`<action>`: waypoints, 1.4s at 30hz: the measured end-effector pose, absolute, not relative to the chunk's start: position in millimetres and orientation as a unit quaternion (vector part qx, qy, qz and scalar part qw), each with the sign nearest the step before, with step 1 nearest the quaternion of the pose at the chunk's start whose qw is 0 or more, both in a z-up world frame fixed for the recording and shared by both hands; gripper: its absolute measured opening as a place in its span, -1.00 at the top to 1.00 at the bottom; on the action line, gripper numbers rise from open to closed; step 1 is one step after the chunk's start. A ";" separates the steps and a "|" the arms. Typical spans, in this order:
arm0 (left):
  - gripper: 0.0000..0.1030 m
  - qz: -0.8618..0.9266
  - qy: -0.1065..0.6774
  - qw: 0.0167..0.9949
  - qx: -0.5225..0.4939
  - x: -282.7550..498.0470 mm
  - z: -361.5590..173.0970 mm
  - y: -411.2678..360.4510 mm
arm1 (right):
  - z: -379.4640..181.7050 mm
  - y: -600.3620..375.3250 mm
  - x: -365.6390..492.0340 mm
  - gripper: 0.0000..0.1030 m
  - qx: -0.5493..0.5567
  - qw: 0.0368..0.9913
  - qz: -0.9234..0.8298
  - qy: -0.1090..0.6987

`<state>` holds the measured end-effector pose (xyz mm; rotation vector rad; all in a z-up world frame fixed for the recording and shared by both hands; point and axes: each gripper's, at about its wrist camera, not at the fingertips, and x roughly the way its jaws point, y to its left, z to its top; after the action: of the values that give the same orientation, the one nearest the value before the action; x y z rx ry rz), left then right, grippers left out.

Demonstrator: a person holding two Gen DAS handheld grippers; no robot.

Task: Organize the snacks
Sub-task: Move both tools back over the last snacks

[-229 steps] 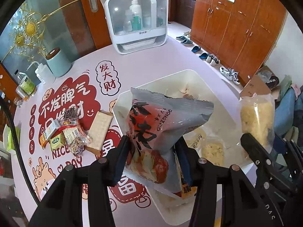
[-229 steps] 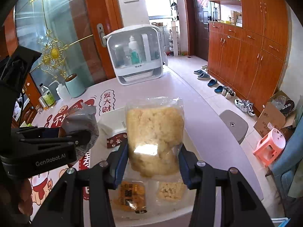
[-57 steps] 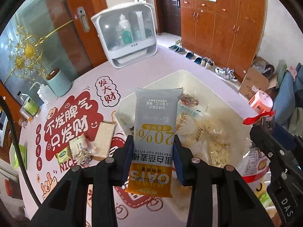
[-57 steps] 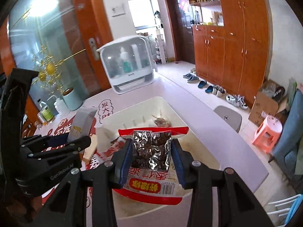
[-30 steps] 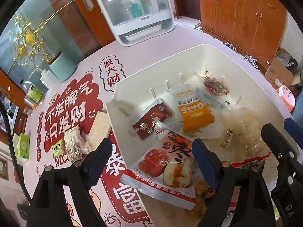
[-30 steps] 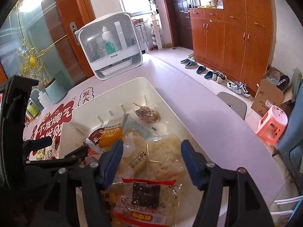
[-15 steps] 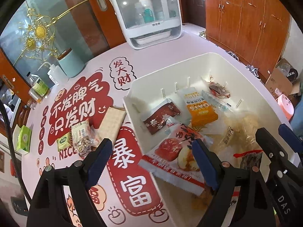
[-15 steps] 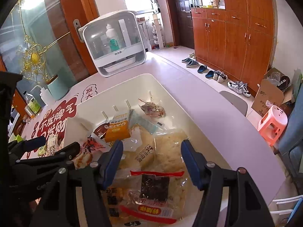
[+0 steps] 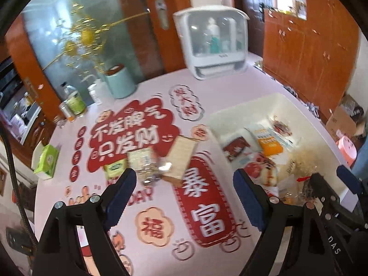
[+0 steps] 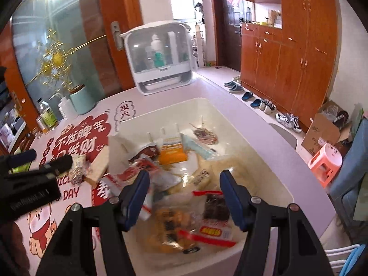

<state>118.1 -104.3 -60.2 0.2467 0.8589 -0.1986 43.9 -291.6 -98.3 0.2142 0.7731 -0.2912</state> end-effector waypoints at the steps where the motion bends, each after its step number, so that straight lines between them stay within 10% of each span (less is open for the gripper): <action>1: -0.65 -0.092 0.413 0.899 0.114 117.2 -56.7 -94.7 | -96.2 -285.3 43.8 -0.25 0.099 0.910 -0.139 0.377; 22: -0.66 0.019 0.410 0.912 0.004 102.8 -28.6 140.3 | -57.1 -130.1 56.8 -0.25 0.014 0.912 -0.052 0.406; 42: -0.66 -0.203 0.503 0.825 0.159 270.4 -122.8 105.1 | -97.3 -91.7 228.4 -0.24 0.085 0.836 0.053 0.539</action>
<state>270.4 105.1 -122.8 0.3375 1.0687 -0.4306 228.4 -91.7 -97.3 0.1802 1.1405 0.1116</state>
